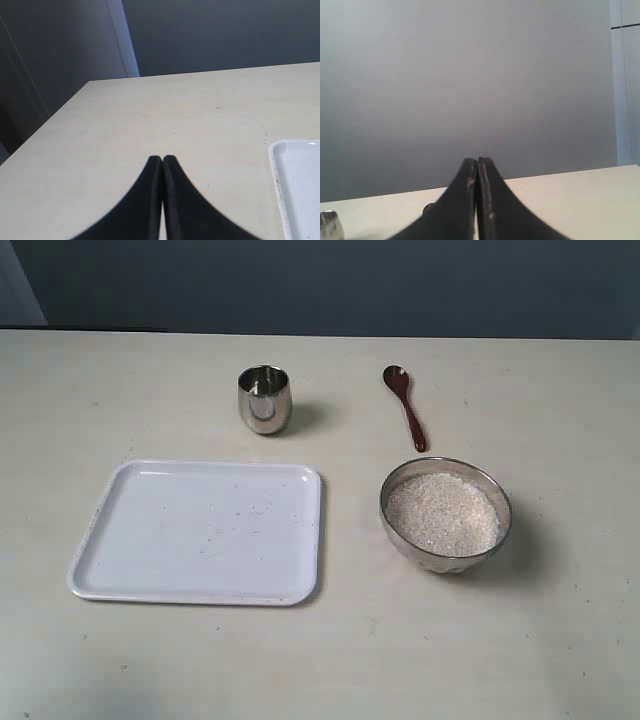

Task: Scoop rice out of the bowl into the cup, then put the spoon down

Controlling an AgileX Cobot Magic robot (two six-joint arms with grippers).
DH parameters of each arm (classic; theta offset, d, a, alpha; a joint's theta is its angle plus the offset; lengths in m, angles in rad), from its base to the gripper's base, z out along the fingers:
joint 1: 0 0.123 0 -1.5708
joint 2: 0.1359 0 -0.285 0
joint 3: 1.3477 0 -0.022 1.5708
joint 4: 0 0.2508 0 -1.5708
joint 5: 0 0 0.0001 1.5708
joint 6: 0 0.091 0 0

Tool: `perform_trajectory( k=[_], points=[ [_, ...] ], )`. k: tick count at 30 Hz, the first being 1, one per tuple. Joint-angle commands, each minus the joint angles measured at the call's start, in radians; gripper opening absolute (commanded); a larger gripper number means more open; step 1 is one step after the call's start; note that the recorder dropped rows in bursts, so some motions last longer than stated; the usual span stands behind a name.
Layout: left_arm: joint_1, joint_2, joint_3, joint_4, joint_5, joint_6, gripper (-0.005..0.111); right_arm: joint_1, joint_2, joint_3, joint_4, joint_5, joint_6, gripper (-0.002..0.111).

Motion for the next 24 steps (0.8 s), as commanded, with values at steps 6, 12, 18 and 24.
perform_trajectory(
  k=[6, 12, 18, 24],
  points=[
    [-0.007, -0.004, -0.004, 0.003, -0.014, -0.004, 0.0, 0.003, -0.006, 0.005, 0.0, -0.003, 0.001, -0.001],
    [-0.007, -0.004, -0.004, 0.003, -0.014, -0.004, 0.0, 0.003, -0.006, 0.005, 0.013, -0.027, 0.007, -0.001],
    [-0.007, -0.004, -0.004, 0.003, -0.014, -0.004, 0.0, 0.003, -0.006, 0.005, 0.357, -0.153, 0.394, -0.001],
    [-0.007, -0.004, -0.004, 0.003, -0.014, -0.004, 0.0, 0.003, -0.006, 0.005, 0.364, -0.258, 0.533, -0.001]
  ],
)
